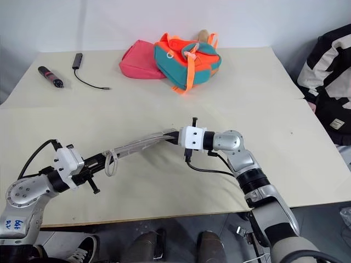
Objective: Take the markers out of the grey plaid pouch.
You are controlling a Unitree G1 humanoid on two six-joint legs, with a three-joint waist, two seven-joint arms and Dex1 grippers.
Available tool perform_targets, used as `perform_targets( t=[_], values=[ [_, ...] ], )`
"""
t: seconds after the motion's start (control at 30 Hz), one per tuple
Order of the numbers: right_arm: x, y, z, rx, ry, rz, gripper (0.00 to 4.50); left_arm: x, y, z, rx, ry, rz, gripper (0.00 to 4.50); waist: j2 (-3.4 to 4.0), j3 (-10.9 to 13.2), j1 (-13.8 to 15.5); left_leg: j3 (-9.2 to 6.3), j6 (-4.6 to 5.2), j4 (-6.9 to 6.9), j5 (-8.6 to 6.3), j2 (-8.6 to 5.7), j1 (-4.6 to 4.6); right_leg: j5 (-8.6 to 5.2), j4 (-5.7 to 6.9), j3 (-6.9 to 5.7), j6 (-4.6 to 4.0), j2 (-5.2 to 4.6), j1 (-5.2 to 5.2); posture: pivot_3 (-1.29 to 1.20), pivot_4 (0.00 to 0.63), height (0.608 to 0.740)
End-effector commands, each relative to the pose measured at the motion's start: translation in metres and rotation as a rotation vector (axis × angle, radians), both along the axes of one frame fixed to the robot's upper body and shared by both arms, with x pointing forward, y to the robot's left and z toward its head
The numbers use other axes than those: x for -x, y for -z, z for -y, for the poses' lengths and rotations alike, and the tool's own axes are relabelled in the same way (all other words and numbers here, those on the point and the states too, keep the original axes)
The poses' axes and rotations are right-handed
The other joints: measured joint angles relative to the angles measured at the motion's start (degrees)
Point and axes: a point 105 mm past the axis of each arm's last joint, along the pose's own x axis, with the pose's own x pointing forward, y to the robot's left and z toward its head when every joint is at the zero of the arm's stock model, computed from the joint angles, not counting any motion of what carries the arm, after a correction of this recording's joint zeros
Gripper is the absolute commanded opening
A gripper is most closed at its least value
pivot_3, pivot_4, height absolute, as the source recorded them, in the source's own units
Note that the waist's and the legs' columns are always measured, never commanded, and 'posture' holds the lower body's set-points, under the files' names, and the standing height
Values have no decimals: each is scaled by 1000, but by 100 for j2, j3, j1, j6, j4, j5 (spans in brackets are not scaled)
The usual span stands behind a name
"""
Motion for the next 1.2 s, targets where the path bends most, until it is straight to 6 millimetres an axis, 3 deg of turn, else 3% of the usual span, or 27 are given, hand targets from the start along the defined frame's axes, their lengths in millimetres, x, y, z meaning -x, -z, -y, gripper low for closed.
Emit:
perform_targets(
  t=[0.03, 0.2, 0.33, 0.43, 0.5, 0.6, 0.67, 0.83, 1.2],
  values=[
    [5, -17, 1, -57, -25, 27, 0, 2, -11, 0, -7, 1, 54, 48, 0, 0, 2, 0, 0, 0, 0, 0, 0, 0, 0, 0, 0, 0, 0, 0, 150, 740],
    [1, -25, 11, -105, 9, -48, 1480, -3, -13, 0, -44, -17, 86, 0, 0, 0, 7, 0, 0, 0, 0, 1, 0, 0, 0, 0, 0, -1, 0, 0, 150, 740],
    [9, -52, 23, -303, -2, -327, 2706, -6, -17, 7, -159, -25, 207, 0, 0, 0, 16, -2, 2, 0, -1, 1, -1, 1, -1, 0, -2, -4, 1, 0, 150, 740],
    [29, -79, 28, -453, -69, -570, 2706, -14, -9, 13, -312, -41, 271, 0, 3, 2, 43, -10, 4, 0, -5, 4, -5, 3, -7, -1, -5, -12, 1, 0, 150, 740],
    [44, -79, 24, -463, -101, -717, 2706, -17, -8, 17, -306, -50, 298, 0, 3, 1, 45, -10, -11, 0, -26, 8, -5, 5, -13, -1, -8, -13, 1, 0, 150, 740],
    [75, -44, 13, -323, -104, -933, 2706, -22, -3, 33, -304, -46, 333, 0, 0, -1, 46, -9, 4, 0, -53, 22, -5, 8, -26, 0, -14, -8, 2, 0, 150, 740],
    [84, -21, 9, -256, -54, -989, 2706, -24, -2, 40, -287, -56, 341, 0, -2, -1, 55, -7, 3, 0, -63, 29, -6, 8, -35, 4, -16, -6, 5, 0, 150, 740],
    [81, 20, -3, -244, 121, -1065, 2706, -27, 6, 48, -297, -49, 330, 0, -2, -2, 32, 13, 27, 7, -50, 30, -13, 9, -30, -2, -14, -2, -7, 0, 150, 740],
    [89, 5, -33, -386, 22, -1192, 2706, -24, 14, 58, -289, -40, 307, 0, -2, -2, 43, 14, 20, 13, -53, 32, -12, 12, -22, 2, -16, -2, -11, 0, 150, 740]
  ],
)
